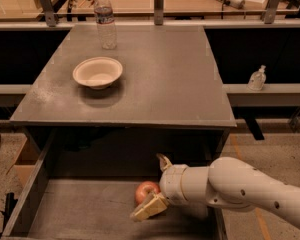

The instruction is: Place apple into top drawer

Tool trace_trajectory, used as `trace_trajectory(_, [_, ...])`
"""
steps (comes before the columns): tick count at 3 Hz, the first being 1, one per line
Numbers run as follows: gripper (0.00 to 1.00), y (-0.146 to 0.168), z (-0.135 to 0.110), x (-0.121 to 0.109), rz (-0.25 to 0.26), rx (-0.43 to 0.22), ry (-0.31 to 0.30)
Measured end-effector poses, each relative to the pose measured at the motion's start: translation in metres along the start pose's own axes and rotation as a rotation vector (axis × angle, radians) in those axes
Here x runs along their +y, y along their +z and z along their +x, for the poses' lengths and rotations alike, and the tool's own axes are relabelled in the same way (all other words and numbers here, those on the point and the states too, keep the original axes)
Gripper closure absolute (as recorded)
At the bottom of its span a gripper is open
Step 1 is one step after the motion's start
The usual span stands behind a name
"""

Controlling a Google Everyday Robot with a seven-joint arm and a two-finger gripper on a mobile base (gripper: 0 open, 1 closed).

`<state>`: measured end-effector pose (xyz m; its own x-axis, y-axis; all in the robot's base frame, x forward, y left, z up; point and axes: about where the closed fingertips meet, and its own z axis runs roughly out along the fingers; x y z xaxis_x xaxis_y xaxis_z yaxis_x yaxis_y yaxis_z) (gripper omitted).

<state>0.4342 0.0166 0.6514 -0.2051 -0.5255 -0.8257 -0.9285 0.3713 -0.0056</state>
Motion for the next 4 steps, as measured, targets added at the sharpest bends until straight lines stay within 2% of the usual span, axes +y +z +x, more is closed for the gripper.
trace_trajectory(1, [0.15,-0.029,-0.028,-0.014,0.055,-0.038,0.023])
trace_trajectory(2, [0.39,-0.079,-0.044,-0.020,0.096,-0.076,0.083])
trace_trajectory(3, [0.62,-0.138,-0.067,-0.009,0.135,-0.110,0.114])
trace_trajectory(4, [0.85,-0.203,-0.111,-0.014,0.242,-0.206,0.072])
